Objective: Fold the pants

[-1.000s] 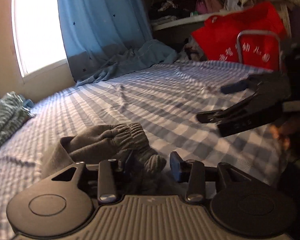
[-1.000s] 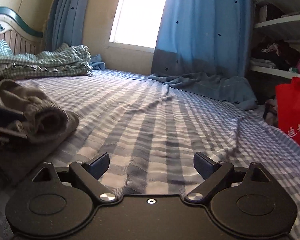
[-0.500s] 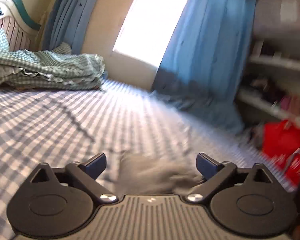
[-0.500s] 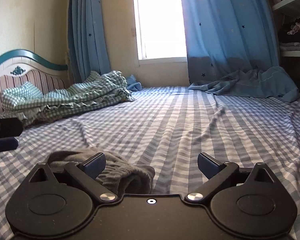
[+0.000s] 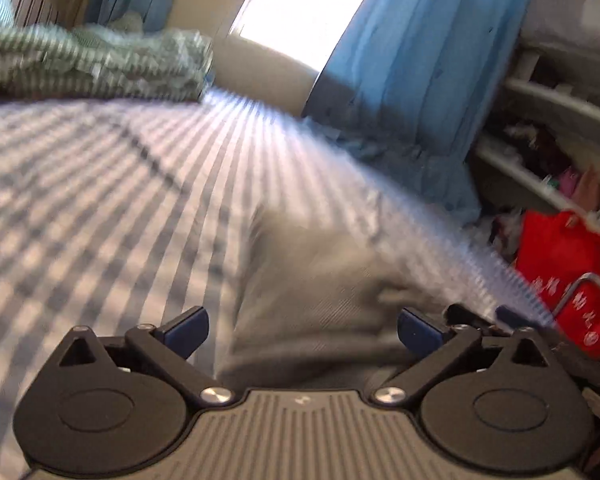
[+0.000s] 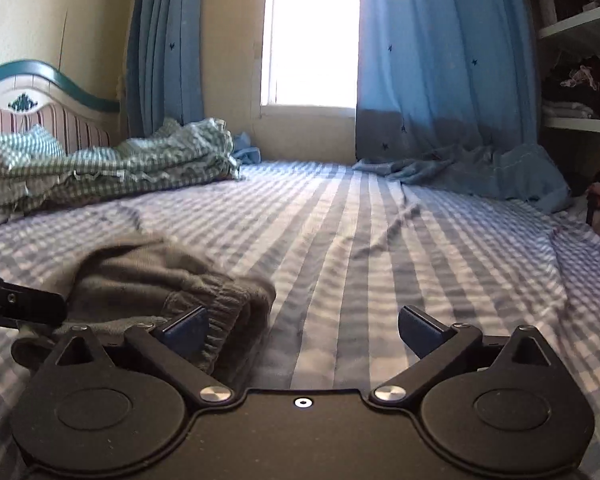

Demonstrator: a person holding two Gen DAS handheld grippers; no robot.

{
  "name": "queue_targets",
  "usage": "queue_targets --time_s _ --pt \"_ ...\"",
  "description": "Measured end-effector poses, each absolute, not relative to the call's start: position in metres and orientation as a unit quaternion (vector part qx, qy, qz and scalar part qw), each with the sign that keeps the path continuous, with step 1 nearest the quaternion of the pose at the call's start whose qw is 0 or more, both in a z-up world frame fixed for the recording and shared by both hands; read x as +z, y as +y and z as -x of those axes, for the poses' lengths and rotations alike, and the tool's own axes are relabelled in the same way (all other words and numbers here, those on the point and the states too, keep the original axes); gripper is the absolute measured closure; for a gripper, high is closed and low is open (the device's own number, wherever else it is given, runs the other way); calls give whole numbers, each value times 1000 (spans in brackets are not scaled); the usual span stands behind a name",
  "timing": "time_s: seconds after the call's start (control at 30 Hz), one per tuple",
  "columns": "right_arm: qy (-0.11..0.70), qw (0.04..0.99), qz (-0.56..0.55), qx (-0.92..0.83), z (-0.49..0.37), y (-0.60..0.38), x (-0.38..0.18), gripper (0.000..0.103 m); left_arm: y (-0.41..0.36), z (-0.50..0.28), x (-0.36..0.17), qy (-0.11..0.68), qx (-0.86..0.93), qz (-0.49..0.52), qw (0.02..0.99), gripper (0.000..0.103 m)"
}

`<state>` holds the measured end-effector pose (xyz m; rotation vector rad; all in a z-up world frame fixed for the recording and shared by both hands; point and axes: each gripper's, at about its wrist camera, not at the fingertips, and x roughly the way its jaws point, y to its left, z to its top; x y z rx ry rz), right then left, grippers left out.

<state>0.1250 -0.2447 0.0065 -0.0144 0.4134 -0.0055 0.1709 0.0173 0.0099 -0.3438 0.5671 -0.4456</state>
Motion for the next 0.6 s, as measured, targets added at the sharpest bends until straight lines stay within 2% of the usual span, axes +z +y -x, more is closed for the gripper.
queue_targets --time_s 0.1,0.2,0.27,0.43,0.6 --pt "197 980 -18 11 -151 -246 22 1 2 -197 28 261 -195 130 937 1" --pt "247 969 18 5 -186 -231 7 1 -19 -241 7 336 -133 52 931 0" --pt "273 961 41 -1 -195 -225 -11 1 -10 -246 -16 326 -161 88 927 0" --pt "256 966 -28 4 -182 -241 -26 1 15 -231 -33 321 -175 205 908 1" --pt "196 980 -17 7 -142 -232 6 2 23 -184 -6 266 -189 176 929 1"
